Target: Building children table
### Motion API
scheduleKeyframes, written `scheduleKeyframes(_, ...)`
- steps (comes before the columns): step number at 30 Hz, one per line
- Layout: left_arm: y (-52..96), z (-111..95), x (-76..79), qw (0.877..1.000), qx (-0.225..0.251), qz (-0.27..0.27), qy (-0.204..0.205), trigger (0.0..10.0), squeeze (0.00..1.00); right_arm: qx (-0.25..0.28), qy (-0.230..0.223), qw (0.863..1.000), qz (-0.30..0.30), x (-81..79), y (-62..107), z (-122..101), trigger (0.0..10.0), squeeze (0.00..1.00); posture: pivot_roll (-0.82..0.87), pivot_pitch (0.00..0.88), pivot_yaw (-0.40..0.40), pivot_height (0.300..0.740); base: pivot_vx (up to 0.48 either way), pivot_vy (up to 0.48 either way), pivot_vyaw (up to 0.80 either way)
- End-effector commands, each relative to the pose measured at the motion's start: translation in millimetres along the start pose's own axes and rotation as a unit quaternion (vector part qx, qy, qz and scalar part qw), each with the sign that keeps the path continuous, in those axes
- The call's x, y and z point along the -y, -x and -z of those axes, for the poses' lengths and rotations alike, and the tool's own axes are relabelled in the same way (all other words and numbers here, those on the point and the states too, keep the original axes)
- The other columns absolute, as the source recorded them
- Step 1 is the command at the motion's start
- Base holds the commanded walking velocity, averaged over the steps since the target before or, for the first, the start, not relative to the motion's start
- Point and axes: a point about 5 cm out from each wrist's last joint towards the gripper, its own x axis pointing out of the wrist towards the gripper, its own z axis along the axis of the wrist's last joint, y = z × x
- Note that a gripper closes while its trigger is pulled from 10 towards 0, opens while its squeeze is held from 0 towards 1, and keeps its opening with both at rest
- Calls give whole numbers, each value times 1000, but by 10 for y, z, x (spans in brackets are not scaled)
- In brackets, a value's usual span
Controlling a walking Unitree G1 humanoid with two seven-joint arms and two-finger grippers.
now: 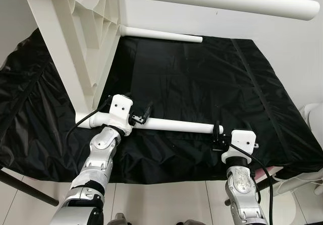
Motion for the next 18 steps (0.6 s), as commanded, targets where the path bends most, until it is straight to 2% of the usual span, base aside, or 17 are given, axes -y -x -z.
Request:
scheduleKeyframes(1,62,65,-114,993,-9,-115,17,10000,0,1,-7,1000,-7,30,28,14,10000,0,60,0,-33,740,0,0,0)
scheduleKeyframes(5,36,14,-29,995,11,-91,30,10000,0,2,-19,1000,-8,27,27,4,10000,0,59,0,-30,740,0,0,0)
scheduleKeyframes(11,46,1,12,996,23,-76,47,10000,0,4,-28,1000,-8,18,27,-1,10000,0,55,0,-23,740,0,0,0)
scheduleKeyframes(12,48,-26,23,995,35,-66,72,10000,0,10,-30,999,-10,13,27,-22,10000,0,58,0,-28,740,0,0,0)
scheduleKeyframes(18,28,-87,40,993,54,-46,91,10000,0,18,-41,999,-29,-41,19,-68,10000,0,68,0,-39,740,0,0,0)
